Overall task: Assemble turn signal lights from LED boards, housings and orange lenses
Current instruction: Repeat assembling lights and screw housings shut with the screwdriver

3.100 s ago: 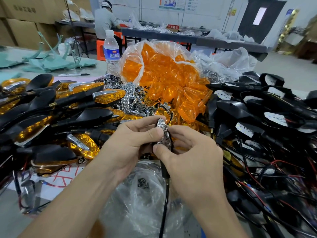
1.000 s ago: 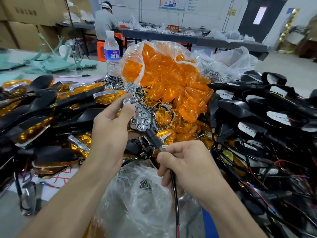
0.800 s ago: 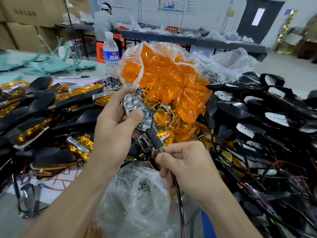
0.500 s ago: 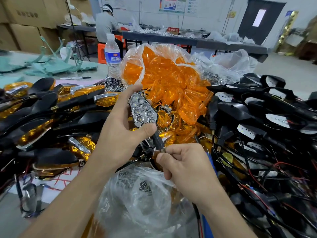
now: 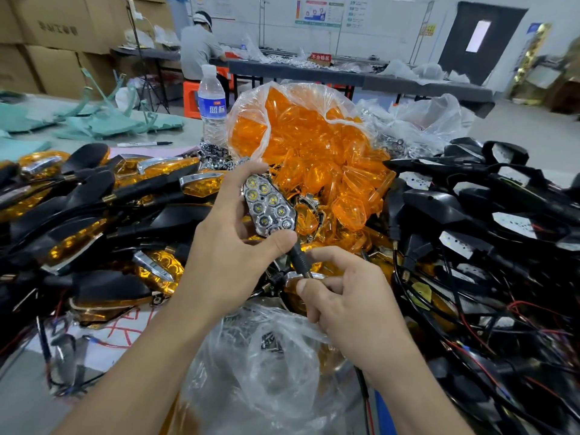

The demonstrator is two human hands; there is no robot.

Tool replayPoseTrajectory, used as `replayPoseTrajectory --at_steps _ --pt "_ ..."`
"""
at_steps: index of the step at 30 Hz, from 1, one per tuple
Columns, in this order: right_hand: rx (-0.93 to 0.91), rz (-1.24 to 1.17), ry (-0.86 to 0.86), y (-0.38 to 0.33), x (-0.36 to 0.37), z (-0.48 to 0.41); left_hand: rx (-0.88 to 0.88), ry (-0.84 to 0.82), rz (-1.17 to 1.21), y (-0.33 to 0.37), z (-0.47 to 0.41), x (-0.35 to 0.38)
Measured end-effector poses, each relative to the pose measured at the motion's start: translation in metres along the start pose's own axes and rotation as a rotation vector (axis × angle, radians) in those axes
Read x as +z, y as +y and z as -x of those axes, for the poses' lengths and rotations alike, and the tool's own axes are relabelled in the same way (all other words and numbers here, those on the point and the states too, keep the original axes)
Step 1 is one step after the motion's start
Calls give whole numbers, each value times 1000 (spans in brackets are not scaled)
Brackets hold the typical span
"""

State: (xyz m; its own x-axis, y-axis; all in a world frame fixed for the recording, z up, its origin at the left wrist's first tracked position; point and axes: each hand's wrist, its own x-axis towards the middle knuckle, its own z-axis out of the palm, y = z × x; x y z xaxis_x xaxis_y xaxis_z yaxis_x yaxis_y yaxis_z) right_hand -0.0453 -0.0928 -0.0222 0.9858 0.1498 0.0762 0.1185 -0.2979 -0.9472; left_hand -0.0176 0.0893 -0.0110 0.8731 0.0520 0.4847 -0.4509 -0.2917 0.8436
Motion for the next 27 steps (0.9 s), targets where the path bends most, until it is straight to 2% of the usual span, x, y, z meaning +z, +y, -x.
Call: replayPoseTrajectory --at_steps 5,18,20,23,27 --pt "-15 -28 -6 1 1 -1 -25 -50 25 -2 -3 -1" --pt "-23 -87 -102 1 1 -1 -131 -11 200 -2 -5 -1" --pt "-64 -110 -39 0 -4 -2 -155 -29 245 0 -4 1" --pt "-156 -101 147 3 -12 -5 -189 -112 313 3 0 8" --pt "-166 -146 177 3 -8 -7 -170 -261 299 11 11 26"
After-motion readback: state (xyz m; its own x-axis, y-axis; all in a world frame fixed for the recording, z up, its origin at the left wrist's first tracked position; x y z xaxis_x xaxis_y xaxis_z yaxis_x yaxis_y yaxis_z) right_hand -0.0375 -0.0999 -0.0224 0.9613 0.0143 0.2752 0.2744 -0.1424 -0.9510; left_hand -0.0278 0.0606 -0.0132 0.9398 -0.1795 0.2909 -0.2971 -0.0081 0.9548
